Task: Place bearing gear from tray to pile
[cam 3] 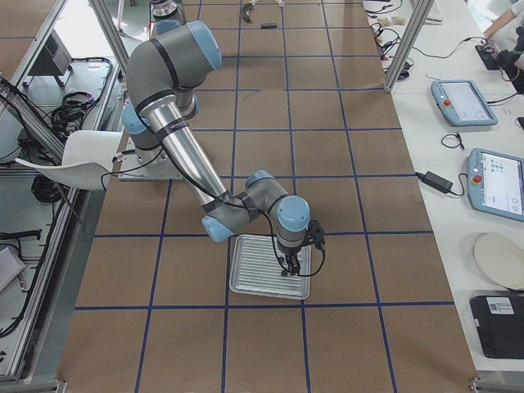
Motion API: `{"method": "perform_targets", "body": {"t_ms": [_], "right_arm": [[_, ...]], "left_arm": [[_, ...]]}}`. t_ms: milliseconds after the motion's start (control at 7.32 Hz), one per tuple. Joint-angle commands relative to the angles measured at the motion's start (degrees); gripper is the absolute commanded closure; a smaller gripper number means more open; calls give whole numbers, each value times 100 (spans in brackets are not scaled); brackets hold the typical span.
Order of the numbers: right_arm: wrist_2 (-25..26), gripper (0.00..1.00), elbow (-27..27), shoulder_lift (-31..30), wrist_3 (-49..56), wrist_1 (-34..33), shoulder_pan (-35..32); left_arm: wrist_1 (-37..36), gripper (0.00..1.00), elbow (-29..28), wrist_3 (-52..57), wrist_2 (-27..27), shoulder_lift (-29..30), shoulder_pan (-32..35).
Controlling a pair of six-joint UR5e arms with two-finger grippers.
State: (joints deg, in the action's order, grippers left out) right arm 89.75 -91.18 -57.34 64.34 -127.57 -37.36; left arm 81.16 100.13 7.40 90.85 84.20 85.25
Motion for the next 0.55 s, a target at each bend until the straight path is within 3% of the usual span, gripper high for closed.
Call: {"method": "perform_targets", "body": {"t_ms": [0, 410], "right_arm": [[16, 0, 13, 56, 26, -74, 0], [25, 0, -83, 39, -384, -92, 0]], "left_arm": [[-30, 0, 6, -2, 3, -18, 0], [-13, 0, 6, -2, 20, -52, 0]]}}
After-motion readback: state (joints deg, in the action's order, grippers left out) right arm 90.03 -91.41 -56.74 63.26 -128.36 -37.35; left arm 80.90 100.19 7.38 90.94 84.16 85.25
